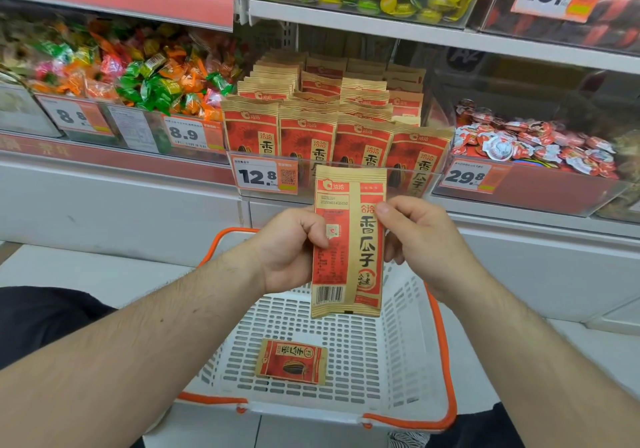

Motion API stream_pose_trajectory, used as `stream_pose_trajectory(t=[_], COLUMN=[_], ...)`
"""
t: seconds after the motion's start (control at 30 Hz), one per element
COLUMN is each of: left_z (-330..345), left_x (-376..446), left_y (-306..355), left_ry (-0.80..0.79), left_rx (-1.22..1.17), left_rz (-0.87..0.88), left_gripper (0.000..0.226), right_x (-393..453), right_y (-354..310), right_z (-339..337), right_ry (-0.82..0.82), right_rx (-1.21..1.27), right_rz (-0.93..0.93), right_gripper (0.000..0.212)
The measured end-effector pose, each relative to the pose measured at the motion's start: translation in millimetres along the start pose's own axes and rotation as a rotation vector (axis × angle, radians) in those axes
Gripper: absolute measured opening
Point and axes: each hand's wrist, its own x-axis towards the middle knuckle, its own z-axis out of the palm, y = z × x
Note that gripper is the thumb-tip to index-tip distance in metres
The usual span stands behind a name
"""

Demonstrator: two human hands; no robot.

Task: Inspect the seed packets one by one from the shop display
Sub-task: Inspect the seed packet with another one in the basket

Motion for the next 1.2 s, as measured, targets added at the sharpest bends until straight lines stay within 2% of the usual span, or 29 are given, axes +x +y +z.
stream_pose_trajectory(t=[0.1,0.3,0.43,0.53,0.63,0.7,0.77,0.83,0.97,1.03,1.1,1.2], left_z=[-0.5,-0.5,-1.7,-3.3,-4.1,-3.2,-1.2,1.2,4.0,3.3,1.5,2.5], left_x=[0.9,2.0,4.0,4.9,5.4,6.5,6.8,5.4,4.2,4.5,4.4,3.4], left_y=[-0.6,1.6,5.3,5.2,3.5,2.1,0.3,-2.2,-8.2,-10.0,-10.1,-9.2], left_ry=[-0.016,0.016,0.099,0.113,0.131,0.211,0.335,0.370,0.322,0.313,0.270,0.201], left_rx=[-0.012,-0.019,-0.093,-0.141,-0.146,-0.064,0.114,0.255,0.369,0.380,0.389,0.427], left_rz=[0.010,-0.005,-0.009,-0.027,-0.035,-0.028,-0.012,-0.002,-0.008,0.009,0.033,0.055], left_gripper=[0.080,0.077,0.066,0.068,0.065,0.054,0.034,0.019,0.028,0.020,0.016,0.038], right_x=[0.0,1.7,0.7,-0.4,-1.5,-2.3,-2.7,-3.6,-8.1,-8.9,-8.0,-6.4], right_y=[-1.2,0.8,2.5,3.9,2.4,1.8,2.9,4.2,1.3,-1.9,-3.5,-3.2], right_z=[-0.3,-0.1,-6.6,-8.5,-7.1,-3.9,0.1,4.2,11.0,9.5,5.4,1.9], right_ry=[0.000,-0.018,-0.216,-0.306,-0.296,-0.249,-0.151,-0.065,-0.072,-0.118,-0.111,-0.026], right_rx=[0.032,0.027,-0.021,-0.047,-0.013,-0.036,-0.188,-0.387,-0.562,-0.506,-0.349,-0.216], right_rz=[0.012,0.028,0.066,0.070,0.079,0.080,0.053,0.015,-0.051,-0.057,-0.041,-0.089], right_gripper=[0.027,0.025,0.012,0.021,0.020,0.018,0.018,0.018,0.023,0.020,0.013,0.009])
